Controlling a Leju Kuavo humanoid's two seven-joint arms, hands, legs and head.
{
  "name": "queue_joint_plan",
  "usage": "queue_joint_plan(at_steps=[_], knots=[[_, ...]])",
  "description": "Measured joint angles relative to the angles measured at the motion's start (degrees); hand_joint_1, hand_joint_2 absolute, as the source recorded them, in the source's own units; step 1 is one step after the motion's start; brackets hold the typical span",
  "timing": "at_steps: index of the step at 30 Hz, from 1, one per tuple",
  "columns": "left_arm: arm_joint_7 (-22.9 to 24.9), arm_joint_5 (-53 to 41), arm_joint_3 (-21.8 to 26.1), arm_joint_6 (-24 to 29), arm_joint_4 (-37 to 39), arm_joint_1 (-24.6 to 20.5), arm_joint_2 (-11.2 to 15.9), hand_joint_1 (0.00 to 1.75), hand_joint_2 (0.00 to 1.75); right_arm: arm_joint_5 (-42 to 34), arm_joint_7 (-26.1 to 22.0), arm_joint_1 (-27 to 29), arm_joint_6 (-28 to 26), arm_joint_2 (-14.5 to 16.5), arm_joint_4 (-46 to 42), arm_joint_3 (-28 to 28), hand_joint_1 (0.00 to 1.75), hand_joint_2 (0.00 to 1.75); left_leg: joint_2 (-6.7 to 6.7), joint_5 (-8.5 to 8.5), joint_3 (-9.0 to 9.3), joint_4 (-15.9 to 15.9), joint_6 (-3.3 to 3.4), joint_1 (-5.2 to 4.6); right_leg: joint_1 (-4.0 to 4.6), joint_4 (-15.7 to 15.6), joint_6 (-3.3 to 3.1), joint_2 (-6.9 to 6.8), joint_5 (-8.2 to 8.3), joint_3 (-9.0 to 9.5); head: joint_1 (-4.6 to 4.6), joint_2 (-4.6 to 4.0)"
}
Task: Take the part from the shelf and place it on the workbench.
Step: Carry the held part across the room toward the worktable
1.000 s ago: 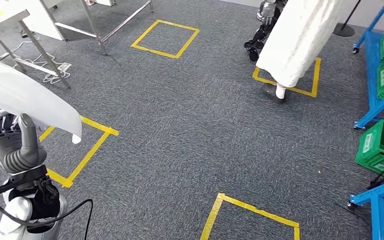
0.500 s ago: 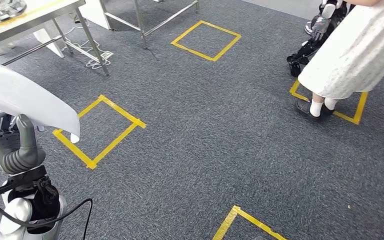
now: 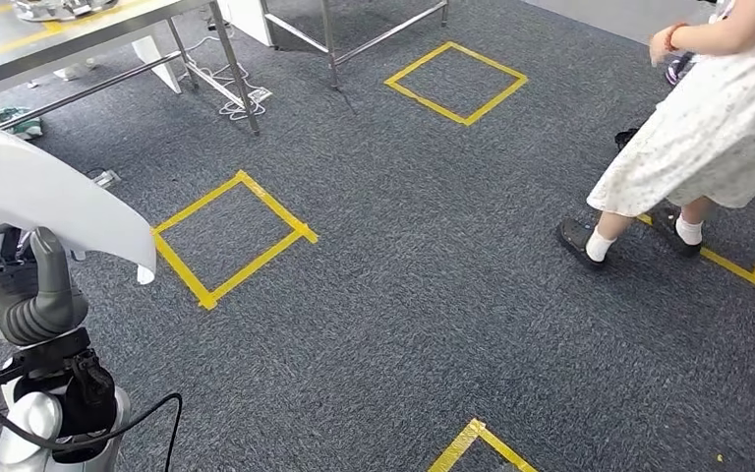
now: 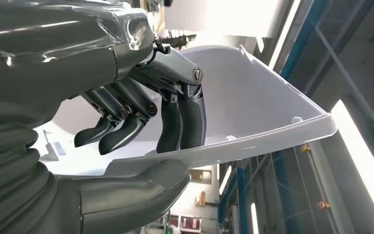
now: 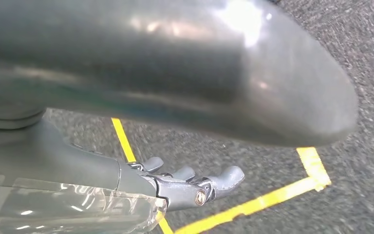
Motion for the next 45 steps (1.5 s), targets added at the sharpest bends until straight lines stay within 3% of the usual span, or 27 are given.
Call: queue_joint_plan(at_steps=[1, 3, 5, 7, 9, 10, 11, 13, 14, 16, 18, 20, 22, 24, 25, 26, 27, 29, 31, 34, 36, 38, 40, 41, 42, 44, 45], knots=[[0.02, -0.22, 0.00, 0.03, -0.03, -0.05, 0.04, 1.75, 1.75, 0.16, 0.11, -0.04, 0.03, 0.05, 0.00, 0.08, 0.00, 0.00, 0.30, -0.20, 0.11, -0.46, 0.24, -0.24, -0.04, -0.15, 0.21, -0.68, -0.05, 0.11, 0.03, 0.00], [0.17, -0.62, 0.03, 0.15, -0.19, -0.05, 0.16, 1.75, 1.75, 0.51, 0.32, -0.26, 0.10, 0.11, -0.09, 0.27, 0.00, 0.00, -1.17, 0.27, 0.46, -1.55, 0.53, -0.21, -0.09, -0.45, 0.73, -1.88, -0.19, 0.44, -0.01, 0.00], [0.40, -1.02, 0.03, 0.26, -0.38, -0.24, 0.22, 1.75, 1.75, 0.78, 0.34, -0.58, 0.23, 0.13, -0.25, 0.42, 0.00, 0.00, -2.87, 1.21, 1.47, -3.31, 0.79, 0.24, -0.12, 1.04, 0.95, 0.43, -1.11, 0.00, 0.11, 0.00], [0.62, -1.25, -0.12, 0.29, -0.28, -0.70, 0.21, 1.75, 1.75, 0.80, 0.68, -0.79, 0.50, 0.09, -0.31, 0.56, 0.00, 0.00, -4.52, 1.84, 2.06, -4.18, 0.89, 0.52, -0.42, 6.71, 0.81, 4.49, -3.34, -2.74, 0.28, 0.00], [0.78, -1.27, -0.40, 0.29, 0.30, -1.04, 0.22, 1.75, 1.75, 0.57, 1.16, -0.73, 0.68, 0.05, -0.31, 0.71, 0.00, 0.00, -6.45, 1.92, 2.03, -4.10, 0.88, 0.62, -0.74, 13.34, 1.03, 5.91, -5.15, -6.54, 0.33, 0.00], [0.81, -1.26, -0.55, 0.29, 0.68, -1.12, 0.22, 1.75, 1.75, 0.44, 1.27, -0.68, 0.69, 0.03, -0.31, 0.75, 0.00, 0.00, -7.46, 1.87, 2.01, -4.02, 0.80, 0.67, -0.89, 14.63, 1.46, 6.00, -5.05, -7.66, 0.33, 0.00], [0.81, -1.26, -0.72, 0.30, 1.09, -1.24, 0.23, 1.75, 1.75, 0.37, 1.31, -0.66, 0.69, 0.01, -0.31, 0.78, 0.00, 0.00, -8.43, 1.78, 2.00, -3.88, 0.65, 0.75, -1.10, 13.62, 2.10, 6.08, -4.00, -7.69, 0.32, 0.00], [0.81, -1.26, -1.13, 0.29, 1.80, -1.60, 0.25, 1.75, 1.75, 0.42, 1.32, -0.76, 0.69, -0.05, -0.31, 0.91, 0.00, 0.00, -10.10, 1.38, 1.92, -3.28, 0.02, 1.02, -1.76, 6.31, 3.48, 7.28, -0.27, -5.04, 0.34, 0.00], [0.81, -1.23, -1.37, 0.26, 2.13, -1.88, 0.29, 1.75, 1.75, 0.42, 1.33, -0.81, 0.70, -0.05, -0.29, 1.01, 0.00, 0.00, -10.85, 1.07, 1.76, -2.84, -0.45, 1.03, -1.95, 2.73, 3.73, 8.14, 1.24, -3.48, 0.36, 0.00], [0.74, -0.79, -1.93, -0.06, 2.95, -2.51, 0.46, 1.75, 1.75, 0.03, 1.33, -0.88, 0.66, -0.02, -0.25, 1.15, 0.00, 0.00, -11.91, 0.66, 1.33, -2.27, -1.31, 1.04, -1.92, -0.56, 3.13, 9.11, 2.44, -1.95, 0.33, 0.00], [0.49, 0.00, -2.66, -0.46, 4.13, -3.06, 0.83, 1.75, 1.75, -0.82, 1.15, -0.93, 0.41, 0.17, -0.22, 1.15, 0.00, 0.00, -12.59, 0.62, 1.04, -2.25, -1.91, 1.18, -1.71, -0.55, 2.05, 8.20, 2.48, -1.84, 0.30, 0.00], [0.08, 0.51, -3.36, -0.66, 5.32, -3.66, 1.28, 1.75, 1.75, -1.76, 0.81, -0.85, -0.14, 0.35, -0.19, 1.00, 0.00, 0.00, -10.47, -0.34, 0.33, -0.69, -2.45, 1.25, -1.87, -0.70, 1.27, 7.30, 2.51, -1.66, 0.16, 0.00], [-0.13, 0.49, -4.09, -0.73, 6.27, -4.49, 1.55, 1.75, 1.75, -2.68, 0.58, -0.46, -0.68, 0.45, -0.05, 0.62, 0.00, 0.00, -6.81, -3.42, -2.41, 5.08, -2.94, 1.32, -1.80, -0.78, 0.62, 6.19, 2.29, -1.45, -0.03, 0.00], [0.19, -0.23, -5.00, -0.58, 6.91, -4.99, 1.61, 1.75, 1.75, -3.31, 0.42, 0.15, -0.87, 0.60, 0.19, 0.14, 0.00, 0.00, -5.38, -6.45, -6.43, 12.62, -3.26, 1.50, -1.47, -0.76, 0.21, 4.80, 1.99, -1.35, -0.07, 0.00], [0.50, -0.78, -5.44, -0.42, 7.13, -5.02, 1.61, 1.75, 1.75, -3.47, 0.32, 0.37, -0.87, 0.69, 0.31, -0.04, 0.00, 0.00, -5.21, -6.72, -7.62, 14.55, -3.28, 1.53, -1.32, -0.75, 0.08, 4.08, 1.86, -1.28, -0.09, 0.00], [0.89, -1.33, -5.79, -0.27, 7.27, -5.00, 1.60, 1.75, 1.75, -3.53, 0.18, 0.48, -0.83, 0.84, 0.39, -0.15, 0.00, 0.00, -5.08, -5.85, -7.66, 14.22, -3.18, 1.53, -1.19, -0.75, 0.01, 3.39, 1.72, -1.16, -0.09, 0.00], [1.25, -1.82, -6.04, -0.16, 7.37, -4.99, 1.58, 1.75, 1.75, -3.53, 0.04, 0.48, -0.78, 1.01, 0.44, -0.19, 0.00, 0.00, -4.78, -4.12, -6.48, 11.65, -2.92, 1.47, -1.06, -0.75, -0.03, 2.75, 1.55, -0.95, -0.10, 0.00], [1.89, -2.59, -6.24, -0.15, 7.32, -5.00, 1.51, 1.75, 1.75, -3.38, -0.17, 0.36, -0.66, 1.43, 0.46, -0.21, 0.00, 0.00, -2.41, -0.47, -2.39, 3.71, -1.98, 0.90, -0.74, -0.76, 0.13, 1.67, 1.12, -0.42, -0.08, 0.00], [2.41, -3.16, -6.26, -0.38, 7.17, -5.00, 1.32, 1.75, 1.75, -3.04, -0.09, 0.17, -0.61, 1.71, 0.47, -0.20, 0.00, 0.00, -0.40, 0.76, -0.15, -0.74, -1.20, 0.11, -0.37, -0.75, 0.53, 0.71, 0.71, -0.08, -0.05, 0.00], [2.91, -3.85, -6.01, -1.06, 6.78, -4.45, 1.00, 1.75, 1.75, -2.80, 0.56, -0.53, -0.84, 1.81, 0.45, -0.17, 0.00, 0.00, -1.50, 0.83, 0.09, -1.70, -0.56, -0.07, -0.29, -0.81, 1.25, -0.53, 0.29, 0.17, -0.08, 0.00], [3.02, -4.20, -5.91, -1.51, 6.42, -4.23, 0.66, 1.75, 1.75, -2.82, 0.92, -1.07, -1.46, 1.72, 0.44, -0.16, 0.00, 0.00, -2.51, 1.32, 0.75, -2.74, -0.02, 0.36, -0.43, 1.30, 1.45, 1.46, -0.84, -0.75, 0.03, 0.00], [3.08, -4.47, -5.91, -1.96, 6.32, -4.34, 0.19, 1.75, 1.75, -2.95, 1.28, -1.26, -2.13, 1.48, 0.44, -0.20, 0.00, 0.00, -3.48, 1.56, 1.11, -3.25, 0.33, 0.62, -0.65, 8.02, 1.27, 4.57, -3.42, -4.23, 0.19, 0.00], [3.27, -4.69, -5.94, -2.38, 6.46, -4.39, -0.29, 1.75, 1.75, -3.15, 1.67, -1.17, -2.49, 1.11, 0.46, -0.27, 0.00, 0.00, -4.60, 1.50, 1.15, -3.22, 0.41, 0.66, -0.82, 14.78, 1.47, 5.73, -5.23, -8.26, 0.22, 0.00], [3.42, -4.79, -5.96, -2.54, 6.58, -4.39, -0.53, 1.75, 1.75, -3.21, 1.87, -1.08, -2.56, 0.91, 0.48, -0.31, 0.00, 0.00, -5.17, 1.41, 1.24, -3.18, 0.35, 0.70, -0.94, 15.31, 1.93, 5.85, -4.82, -9.02, 0.23, 0.00], [3.60, -4.85, -5.98, -2.66, 6.68, -4.39, -0.75, 1.75, 1.75, -3.23, 2.08, -1.01, -2.57, 0.69, 0.49, -0.33, 0.00, 0.00, -5.64, 1.27, 1.38, -3.13, 0.22, 0.75, -1.08, 13.51, 2.53, 5.88, -3.51, -8.63, 0.23, 0.00], [3.86, -4.89, -5.99, -2.80, 6.80, -4.40, -1.12, 1.75, 1.75, -3.20, 2.35, -0.96, -2.52, 0.39, 0.51, -0.34, 0.00, 0.00, -6.30, 0.77, 1.67, -2.76, -0.33, 0.82, -1.44, 5.32, 3.62, 5.92, 0.43, -5.43, 0.25, 0.00], [3.96, -4.90, -5.99, -2.83, 6.81, -4.41, -1.23, 1.75, 1.75, -3.19, 2.42, -0.96, -2.48, 0.33, 0.52, -0.34, 0.00, 0.00, -6.48, 0.44, 1.69, -2.46, -0.69, 0.75, -1.52, 1.97, 3.66, 5.97, 1.87, -3.95, 0.23, 0.00]])
